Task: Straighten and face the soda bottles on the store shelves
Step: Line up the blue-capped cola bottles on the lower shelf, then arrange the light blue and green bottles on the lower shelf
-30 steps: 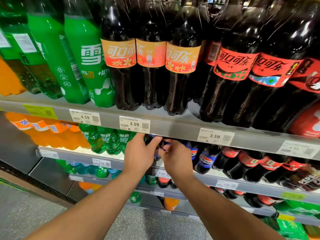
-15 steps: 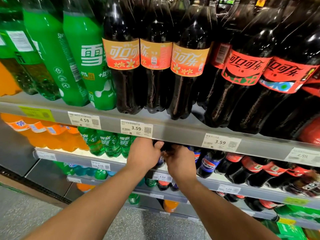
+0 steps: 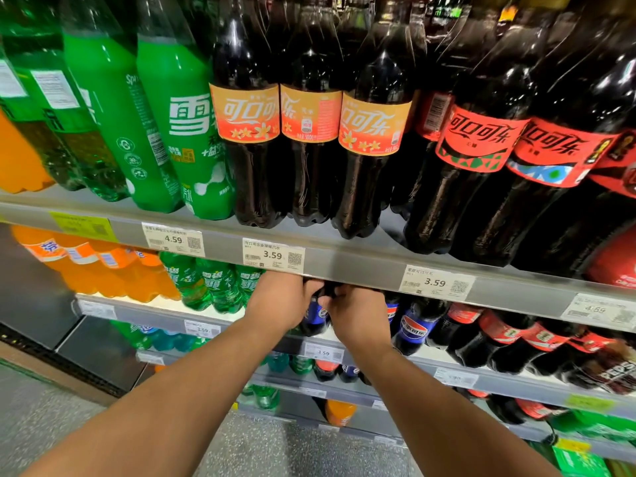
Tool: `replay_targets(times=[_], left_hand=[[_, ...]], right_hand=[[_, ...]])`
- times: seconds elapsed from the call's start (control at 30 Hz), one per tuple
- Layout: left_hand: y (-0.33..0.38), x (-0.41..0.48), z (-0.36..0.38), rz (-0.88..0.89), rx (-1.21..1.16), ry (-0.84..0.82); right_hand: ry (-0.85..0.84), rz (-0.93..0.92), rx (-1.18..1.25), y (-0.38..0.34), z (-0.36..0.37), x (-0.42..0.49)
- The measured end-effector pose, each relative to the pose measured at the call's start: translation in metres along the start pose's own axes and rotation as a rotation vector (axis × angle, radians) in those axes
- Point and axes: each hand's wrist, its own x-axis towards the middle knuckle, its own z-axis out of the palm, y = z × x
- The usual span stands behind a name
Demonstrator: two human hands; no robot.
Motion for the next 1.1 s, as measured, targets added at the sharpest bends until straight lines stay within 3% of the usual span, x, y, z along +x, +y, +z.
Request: replay_targets(times=[0.27,0.43,0.73,0.87,1.1], left_hand=[[-0.022,-0.049,-0.015,0.07,-0.073,0.073],[-0.072,-0.106,-0.019,-0.065,-0.064,-0.013],[-0.202,-0.214,-0.02,-0.287,0.097,-0.145],[-0.258,-0.231,-0.025,-0.318,0.109,-0.175],[-0.345,-0.245,-0.016,-0.289,0.052,-0.22]], right_hand=[[-0.11,-0.023,-0.19,0.014,-0.013,-0.023],[-0.229,-0.074,-0.271,0.042,0.002,-0.06],[-0.455,-0.083,-0.433,0.038,0.088,-0.129],[-0.481,-0.123,-0.4,0.016,0.124,-0.155],[-0.442,-0.019,-0.335,-0.011,0.204,-0.195]])
